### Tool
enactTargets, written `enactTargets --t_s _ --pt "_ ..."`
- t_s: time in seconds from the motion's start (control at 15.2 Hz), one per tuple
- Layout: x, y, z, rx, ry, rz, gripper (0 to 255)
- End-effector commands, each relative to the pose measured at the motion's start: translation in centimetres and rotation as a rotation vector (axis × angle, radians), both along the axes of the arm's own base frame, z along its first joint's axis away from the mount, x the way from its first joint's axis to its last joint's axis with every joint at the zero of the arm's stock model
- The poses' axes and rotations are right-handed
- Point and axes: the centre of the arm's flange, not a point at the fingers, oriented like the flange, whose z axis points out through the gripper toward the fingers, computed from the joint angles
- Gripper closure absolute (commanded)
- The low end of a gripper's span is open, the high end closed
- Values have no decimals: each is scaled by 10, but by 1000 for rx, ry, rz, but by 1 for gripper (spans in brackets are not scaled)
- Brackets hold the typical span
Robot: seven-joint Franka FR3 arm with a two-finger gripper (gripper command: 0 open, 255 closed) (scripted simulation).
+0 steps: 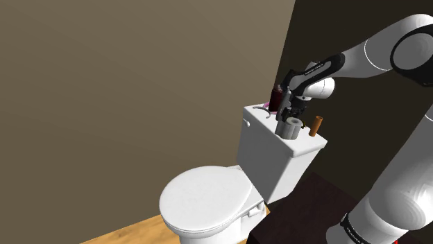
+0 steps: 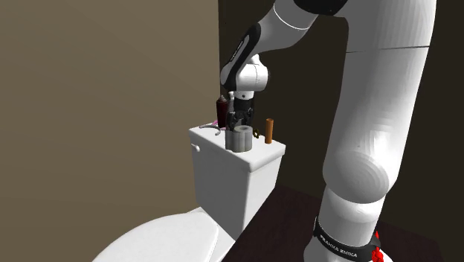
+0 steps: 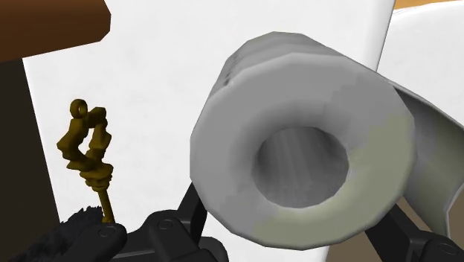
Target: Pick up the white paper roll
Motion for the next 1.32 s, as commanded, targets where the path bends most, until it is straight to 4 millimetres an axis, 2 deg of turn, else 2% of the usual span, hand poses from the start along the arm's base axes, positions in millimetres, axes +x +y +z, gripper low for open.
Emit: enactTargets --t_s 0.0,0.13,1.12,1.25 --pt "0 1 -2 2 4 1 255" --pt "0 0 -1 2 4 1 255" --pt "0 0 78 2 4 1 255" --pt "0 0 79 2 4 1 255"
